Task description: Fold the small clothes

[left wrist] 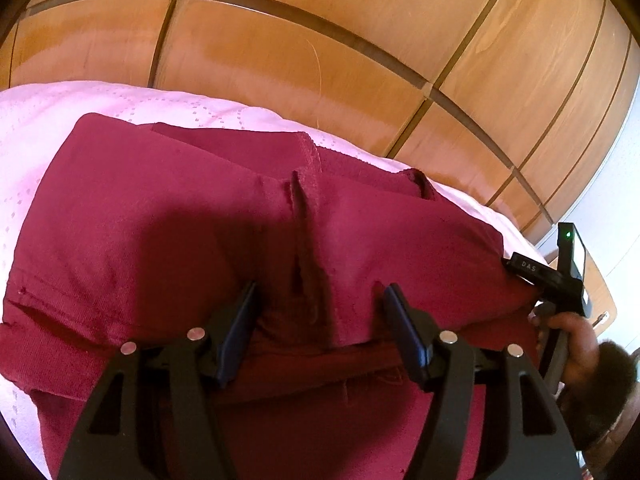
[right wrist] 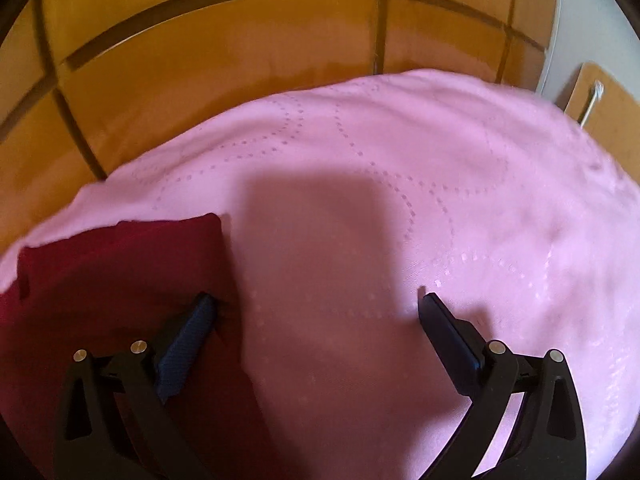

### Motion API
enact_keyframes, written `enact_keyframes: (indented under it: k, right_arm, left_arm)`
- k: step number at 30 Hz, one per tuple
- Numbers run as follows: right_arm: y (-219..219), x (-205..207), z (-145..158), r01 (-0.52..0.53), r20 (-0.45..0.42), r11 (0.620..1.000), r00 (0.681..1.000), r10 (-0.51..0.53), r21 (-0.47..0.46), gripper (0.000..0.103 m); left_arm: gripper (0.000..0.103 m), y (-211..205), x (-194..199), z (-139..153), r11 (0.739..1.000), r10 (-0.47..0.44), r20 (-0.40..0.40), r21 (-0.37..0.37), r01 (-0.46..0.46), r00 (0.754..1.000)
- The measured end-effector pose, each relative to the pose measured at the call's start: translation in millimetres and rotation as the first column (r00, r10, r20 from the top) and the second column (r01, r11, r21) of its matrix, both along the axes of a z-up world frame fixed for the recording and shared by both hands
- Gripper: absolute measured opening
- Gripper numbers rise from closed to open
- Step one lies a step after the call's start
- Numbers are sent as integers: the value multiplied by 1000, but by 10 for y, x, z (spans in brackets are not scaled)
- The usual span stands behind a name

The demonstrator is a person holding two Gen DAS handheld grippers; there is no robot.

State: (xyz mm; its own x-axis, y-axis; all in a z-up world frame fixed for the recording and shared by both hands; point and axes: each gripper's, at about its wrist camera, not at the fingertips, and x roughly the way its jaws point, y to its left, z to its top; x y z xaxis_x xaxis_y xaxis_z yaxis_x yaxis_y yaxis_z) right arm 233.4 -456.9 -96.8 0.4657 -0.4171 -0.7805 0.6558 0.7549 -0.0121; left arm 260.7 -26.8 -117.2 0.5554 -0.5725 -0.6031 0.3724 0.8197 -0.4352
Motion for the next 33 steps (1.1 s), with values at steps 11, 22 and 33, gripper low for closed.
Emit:
enact_keyframes:
  k: [11,22,33]
  right_arm:
    - [471,-368,306,-75,16,988,997,78,-132,99]
    - [468,-393,102,-88,-21,989,996,86,-122,99]
    - [803,-1084,301,-123,14,983,992,126,-134,99]
  left_arm:
    - [63,14,4,7,1000,0,-1,-5,0,1000]
    - [63,40,12,5,1000,-1,-6,-22,1,1000]
    - [65,9,10,31,1000,-3,-8,-4,3,1000]
